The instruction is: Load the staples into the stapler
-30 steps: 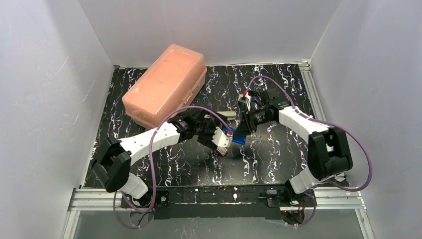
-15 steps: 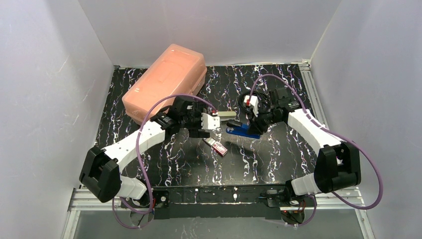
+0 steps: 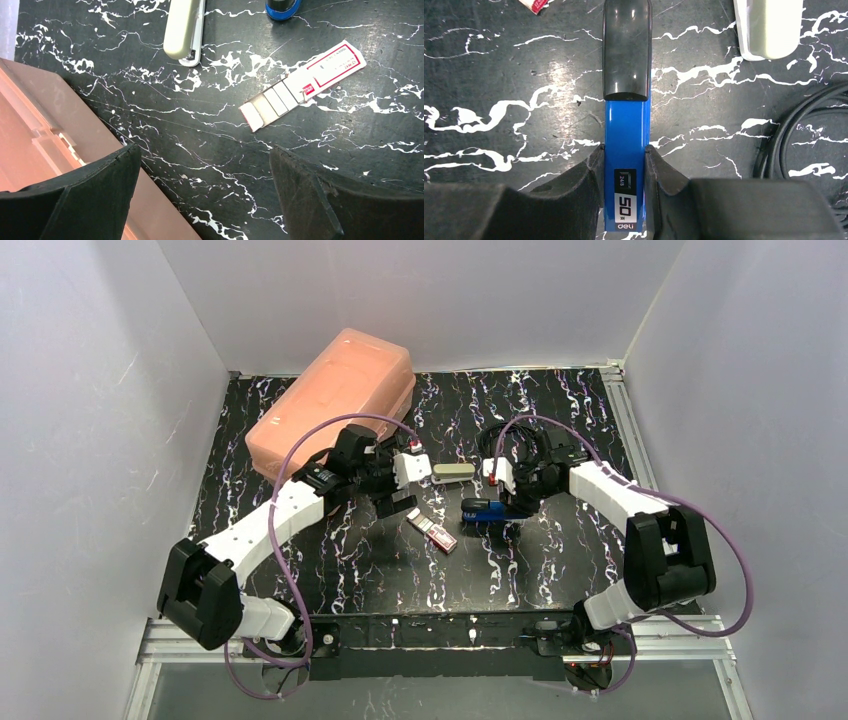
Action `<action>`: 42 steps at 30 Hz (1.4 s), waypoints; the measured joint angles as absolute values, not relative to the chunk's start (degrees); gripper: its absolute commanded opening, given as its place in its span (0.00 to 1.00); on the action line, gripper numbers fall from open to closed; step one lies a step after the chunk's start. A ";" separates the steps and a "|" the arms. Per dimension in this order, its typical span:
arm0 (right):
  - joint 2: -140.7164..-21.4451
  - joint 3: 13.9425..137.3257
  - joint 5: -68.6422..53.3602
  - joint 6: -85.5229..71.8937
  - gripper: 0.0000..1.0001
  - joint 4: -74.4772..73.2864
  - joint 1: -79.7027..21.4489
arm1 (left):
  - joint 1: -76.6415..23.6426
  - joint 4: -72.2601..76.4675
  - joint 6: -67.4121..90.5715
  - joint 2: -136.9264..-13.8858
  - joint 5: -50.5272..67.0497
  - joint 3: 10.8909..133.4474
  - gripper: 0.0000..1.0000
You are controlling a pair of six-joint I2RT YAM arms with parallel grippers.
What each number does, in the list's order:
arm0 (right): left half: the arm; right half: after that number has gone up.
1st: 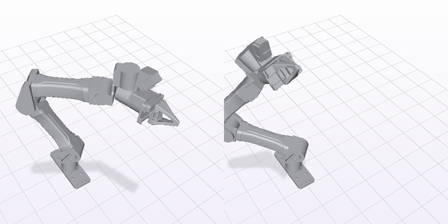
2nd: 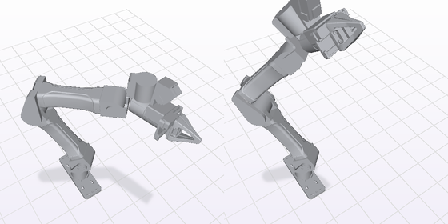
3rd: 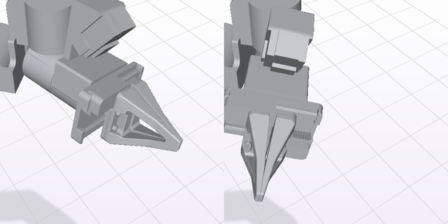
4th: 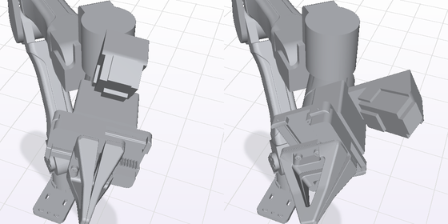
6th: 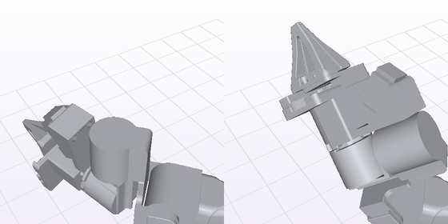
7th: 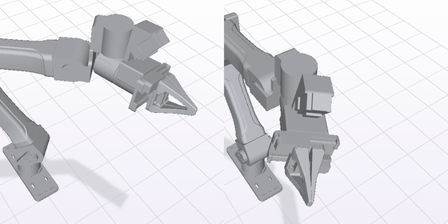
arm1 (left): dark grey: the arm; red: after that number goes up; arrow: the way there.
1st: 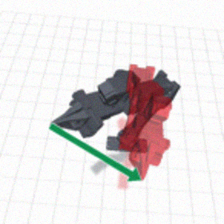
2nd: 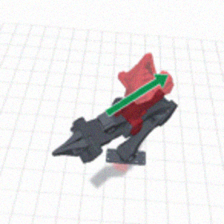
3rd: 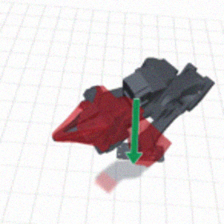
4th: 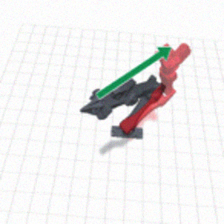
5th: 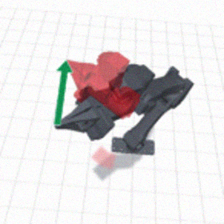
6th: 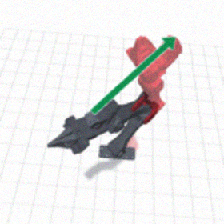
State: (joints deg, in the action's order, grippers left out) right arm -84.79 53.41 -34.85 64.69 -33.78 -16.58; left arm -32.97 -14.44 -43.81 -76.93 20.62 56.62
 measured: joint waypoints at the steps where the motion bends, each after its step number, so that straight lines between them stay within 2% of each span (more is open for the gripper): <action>1: -85.41 53.39 -34.83 65.65 0.04 -33.58 -16.58 | -32.93 -14.66 -43.55 -76.79 20.62 56.62 0.98; 16: -93.41 53.89 -33.56 73.63 0.33 -28.93 -16.56 | -32.45 -15.05 -40.40 -76.01 20.34 56.62 0.99; 28: -93.80 54.96 -29.82 72.90 0.82 -29.04 -16.56 | -31.55 -16.86 -35.51 -73.30 20.03 57.23 0.99; 30: -92.95 54.98 -29.45 71.40 0.95 -29.67 -16.56 | -31.38 -17.34 -34.68 -72.53 19.66 57.45 0.99; 31: -92.29 55.02 -29.21 70.41 0.98 -30.00 -16.56 | -31.24 -17.65 -34.17 -72.05 19.29 57.60 0.98; 42: -78.37 60.80 -21.58 45.60 0.99 -27.03 -16.51 | -30.09 -19.94 -23.66 -65.54 9.58 62.92 0.99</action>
